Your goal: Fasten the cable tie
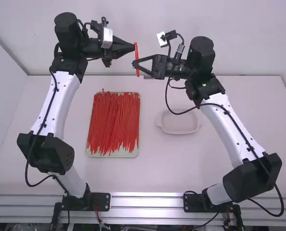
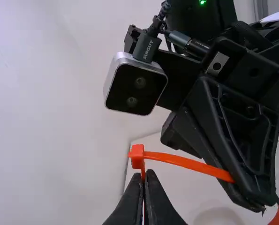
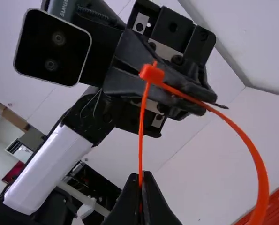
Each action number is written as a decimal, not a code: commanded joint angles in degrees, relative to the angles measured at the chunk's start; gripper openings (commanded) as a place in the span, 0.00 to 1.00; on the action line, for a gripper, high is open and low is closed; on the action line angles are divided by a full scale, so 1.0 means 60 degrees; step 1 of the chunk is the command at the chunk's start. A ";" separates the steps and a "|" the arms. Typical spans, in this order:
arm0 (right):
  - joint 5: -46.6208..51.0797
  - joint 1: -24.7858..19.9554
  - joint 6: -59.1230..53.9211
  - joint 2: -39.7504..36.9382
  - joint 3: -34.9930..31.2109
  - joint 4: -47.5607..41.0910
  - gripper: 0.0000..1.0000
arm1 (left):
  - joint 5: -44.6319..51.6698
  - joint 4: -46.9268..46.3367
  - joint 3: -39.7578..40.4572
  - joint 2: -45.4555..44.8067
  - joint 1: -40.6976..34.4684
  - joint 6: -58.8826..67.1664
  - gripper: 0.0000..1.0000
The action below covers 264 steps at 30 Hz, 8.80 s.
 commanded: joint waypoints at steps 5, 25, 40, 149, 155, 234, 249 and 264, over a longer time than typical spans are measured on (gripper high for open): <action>0.0208 -0.0036 0.0437 -0.0004 0.0025 0.0583 0.00 | 0.0834 0.0131 0.0255 -0.0095 -0.0015 0.0095 0.02; 0.0783 -0.0284 0.1111 -0.0004 0.0025 0.1781 0.00 | 0.1177 0.0062 0.0255 -0.0095 -0.0528 -0.0036 0.02; 0.0787 -0.0528 0.1111 -0.0004 0.0025 0.1756 0.00 | 0.1177 -0.0069 0.0255 -0.0095 -0.0648 -0.0029 0.02; -0.0295 -0.1319 0.2339 -0.0004 0.0219 0.2823 0.00 | 0.1078 -0.0882 -0.5056 -0.0095 -0.1016 0.0095 0.02; -0.0288 -0.1341 0.2317 -0.0004 0.0229 0.2827 0.00 | 0.1206 -0.0889 -0.5686 -0.0098 -0.1020 -0.0182 0.02; -0.1825 -0.3388 -0.5173 -0.0004 0.0193 -0.5778 0.00 | -0.0302 0.6346 -0.5592 -0.0331 -0.1016 -0.8484 0.99; 0.1672 -0.3825 -0.8021 -0.0004 -0.1330 -0.8786 0.00 | -0.1963 -0.1166 -0.5595 -0.0331 -0.1016 -0.3322 0.99; 0.3435 -0.3304 -0.5555 -0.0004 -0.6164 -0.3330 0.00 | -0.1971 -0.2244 -0.5595 -0.0331 -0.0594 -0.2892 0.99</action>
